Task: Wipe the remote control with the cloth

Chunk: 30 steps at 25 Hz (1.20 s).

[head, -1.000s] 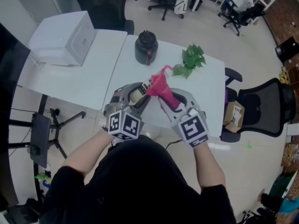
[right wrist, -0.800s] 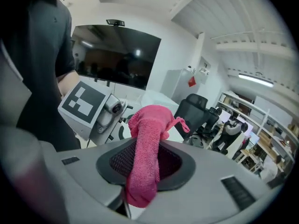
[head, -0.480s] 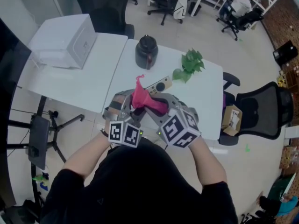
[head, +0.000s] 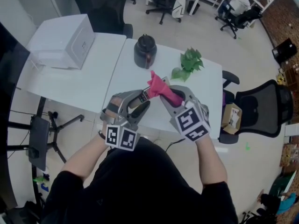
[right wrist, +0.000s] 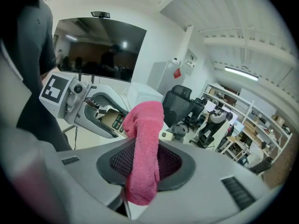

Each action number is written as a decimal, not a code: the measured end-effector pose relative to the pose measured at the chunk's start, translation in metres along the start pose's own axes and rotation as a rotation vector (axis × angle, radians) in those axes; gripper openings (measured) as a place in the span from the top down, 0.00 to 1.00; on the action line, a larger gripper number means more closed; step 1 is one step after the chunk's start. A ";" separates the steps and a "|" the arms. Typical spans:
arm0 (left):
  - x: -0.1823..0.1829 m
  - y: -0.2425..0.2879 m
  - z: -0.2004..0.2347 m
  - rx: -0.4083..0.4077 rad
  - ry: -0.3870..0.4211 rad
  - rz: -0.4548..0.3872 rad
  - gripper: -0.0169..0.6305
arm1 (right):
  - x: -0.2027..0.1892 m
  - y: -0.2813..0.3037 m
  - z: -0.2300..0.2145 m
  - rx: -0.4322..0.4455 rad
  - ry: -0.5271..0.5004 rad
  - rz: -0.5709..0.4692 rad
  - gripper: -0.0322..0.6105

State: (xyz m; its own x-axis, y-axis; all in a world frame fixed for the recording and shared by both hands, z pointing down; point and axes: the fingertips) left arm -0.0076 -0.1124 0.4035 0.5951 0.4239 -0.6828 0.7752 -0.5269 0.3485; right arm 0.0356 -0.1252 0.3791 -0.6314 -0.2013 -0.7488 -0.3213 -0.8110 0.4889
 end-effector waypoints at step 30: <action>0.021 -0.027 0.057 -0.600 -1.676 -1.073 0.65 | 0.024 -0.016 0.040 0.207 0.571 -0.394 0.77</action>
State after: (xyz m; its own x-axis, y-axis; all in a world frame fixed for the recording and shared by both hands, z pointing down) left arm -0.0280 -0.1313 0.3439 -0.4937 -0.7801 -0.3843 0.7689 -0.1850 -0.6120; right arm -0.0020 -0.0950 0.3710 0.0081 -0.2174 -0.9761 -0.6116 -0.7733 0.1672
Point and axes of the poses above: the fingertips, and each gripper's own axes: y forward along the fingers, z to its left, x out of its top, and after that the axes turned 12 degrees about -x, right-handed
